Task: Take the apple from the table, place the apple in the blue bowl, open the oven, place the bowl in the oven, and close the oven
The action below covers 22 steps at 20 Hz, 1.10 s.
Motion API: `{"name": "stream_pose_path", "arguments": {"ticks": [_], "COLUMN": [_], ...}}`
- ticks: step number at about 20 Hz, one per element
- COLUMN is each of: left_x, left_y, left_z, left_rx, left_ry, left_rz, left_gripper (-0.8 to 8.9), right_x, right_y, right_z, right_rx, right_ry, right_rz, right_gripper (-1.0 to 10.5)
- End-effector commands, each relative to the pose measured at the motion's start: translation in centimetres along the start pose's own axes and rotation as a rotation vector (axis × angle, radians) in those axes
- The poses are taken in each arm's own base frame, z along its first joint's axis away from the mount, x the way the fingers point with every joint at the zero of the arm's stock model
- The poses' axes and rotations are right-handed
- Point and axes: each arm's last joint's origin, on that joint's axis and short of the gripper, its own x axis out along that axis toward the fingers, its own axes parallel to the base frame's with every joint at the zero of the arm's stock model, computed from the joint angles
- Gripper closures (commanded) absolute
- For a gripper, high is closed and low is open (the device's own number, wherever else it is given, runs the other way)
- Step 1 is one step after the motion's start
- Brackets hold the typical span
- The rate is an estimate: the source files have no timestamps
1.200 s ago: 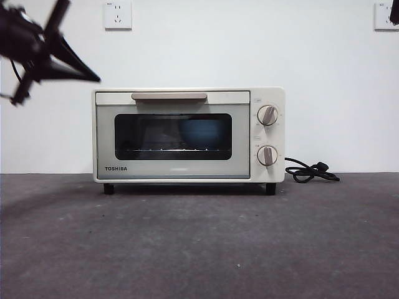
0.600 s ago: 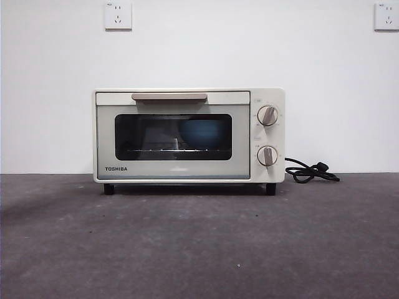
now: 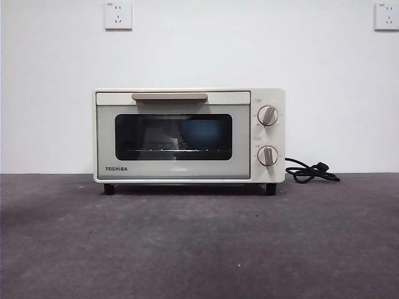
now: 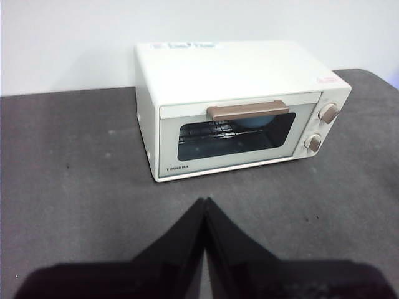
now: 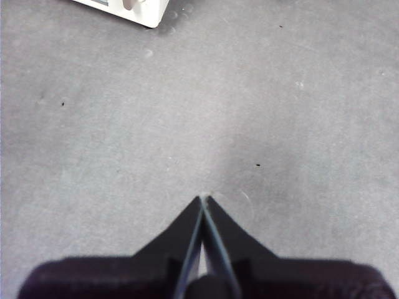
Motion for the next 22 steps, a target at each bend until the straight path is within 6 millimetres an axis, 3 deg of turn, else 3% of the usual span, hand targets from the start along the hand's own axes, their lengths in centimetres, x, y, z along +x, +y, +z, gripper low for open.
{"name": "stream_pose_path", "arguments": {"ticks": [1, 6, 12, 14, 16, 19, 22], "left_x": [0.9, 3.4, 1.7, 1.8, 2.9, 5.2, 6.3], "left_y": [0.3, 1.1, 0.9, 1.1, 1.7, 2.6, 3.0], "left_z": [0.1, 0.3, 0.4, -0.3, -2.5, -8.4, -13.9], "left_rx": [0.003, -0.023, -0.001, 0.015, 0.054, 0.090, 0.089], "left_ry": [0.028, 0.109, 0.020, -0.092, -0.251, -0.397, -0.454], "left_rz": [0.001, -0.001, 0.036, 0.072, 0.126, 0.140, 0.170], "left_gripper": [8.17, 8.17, 8.17, 8.17, 8.17, 8.17, 8.17], "right_x": [0.2, 0.2, 0.2, 0.2, 0.2, 0.2, 0.2], "right_y": [0.1, 0.1, 0.1, 0.1, 0.1, 0.1, 0.1], "right_z": [0.0, -0.1, -0.1, 0.0, -0.1, 0.0, -0.1], "right_rx": [-0.006, -0.006, -0.006, -0.006, -0.006, -0.006, -0.006], "right_ry": [0.006, 0.006, 0.006, 0.006, 0.006, 0.006, 0.006], "right_rz": [0.001, 0.001, 0.001, 0.001, 0.001, 0.001, 0.001], "right_gripper": [9.4, 9.4, 9.4, 9.4, 9.4, 9.4, 9.4]}}
